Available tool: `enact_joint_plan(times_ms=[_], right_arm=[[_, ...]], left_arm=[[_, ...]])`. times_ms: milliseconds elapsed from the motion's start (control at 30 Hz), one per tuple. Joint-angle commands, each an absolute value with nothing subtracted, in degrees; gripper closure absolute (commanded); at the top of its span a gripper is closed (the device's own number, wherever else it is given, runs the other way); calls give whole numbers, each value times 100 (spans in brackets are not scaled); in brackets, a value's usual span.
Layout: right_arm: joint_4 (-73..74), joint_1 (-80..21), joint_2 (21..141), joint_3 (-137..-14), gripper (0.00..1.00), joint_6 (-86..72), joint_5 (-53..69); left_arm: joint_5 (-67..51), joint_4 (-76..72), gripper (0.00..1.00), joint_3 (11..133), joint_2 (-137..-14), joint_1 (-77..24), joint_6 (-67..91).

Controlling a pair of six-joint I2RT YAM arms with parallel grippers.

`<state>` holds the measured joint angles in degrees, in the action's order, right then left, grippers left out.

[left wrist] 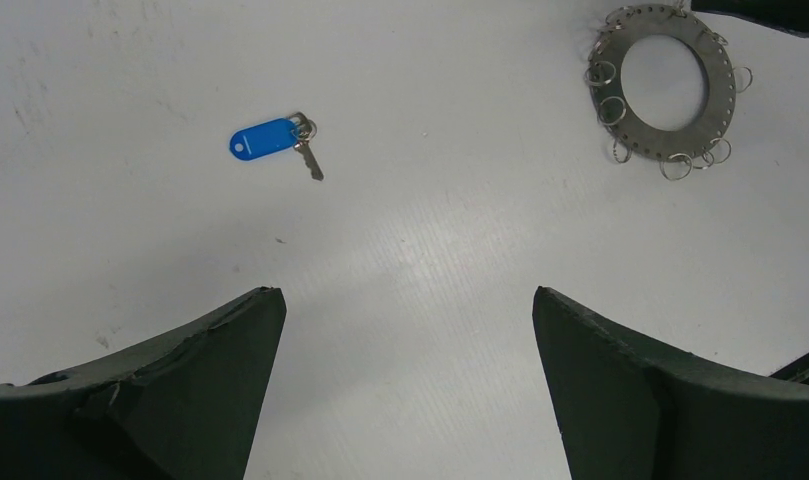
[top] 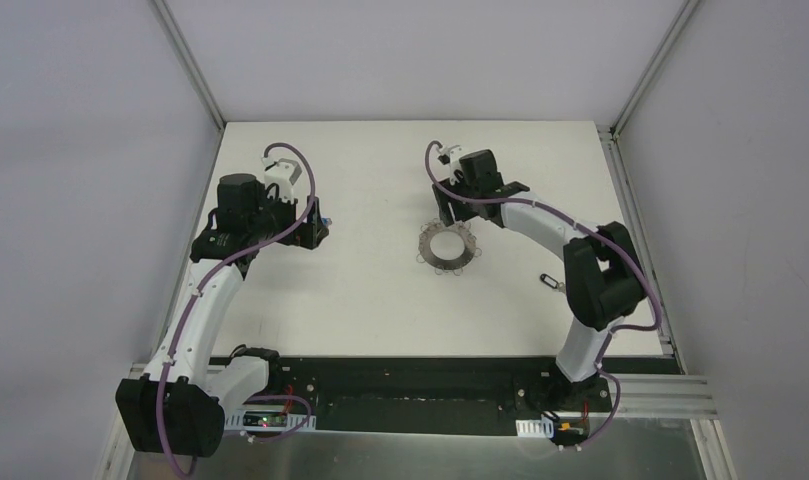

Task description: Put the keys on the keyring

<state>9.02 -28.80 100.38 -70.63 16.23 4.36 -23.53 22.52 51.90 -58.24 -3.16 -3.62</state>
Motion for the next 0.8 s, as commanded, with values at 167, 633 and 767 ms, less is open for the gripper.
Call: enact_joint_plan(times_ms=[167,633,767], right_arm=[[1321,-2872,10534,-7687,40,1452,-368],[1695,-3264,10529,-7727,44,1997,1390],[1701,-3534,10486,-7609,44,1899,1429]], left_arm=[[-2452,2033,0,5217,-5835,-329,-193],[-2481,2043,0,5083,-5708,-347,-264],[-2483,2042,0,5062,-5649,-344,-289]])
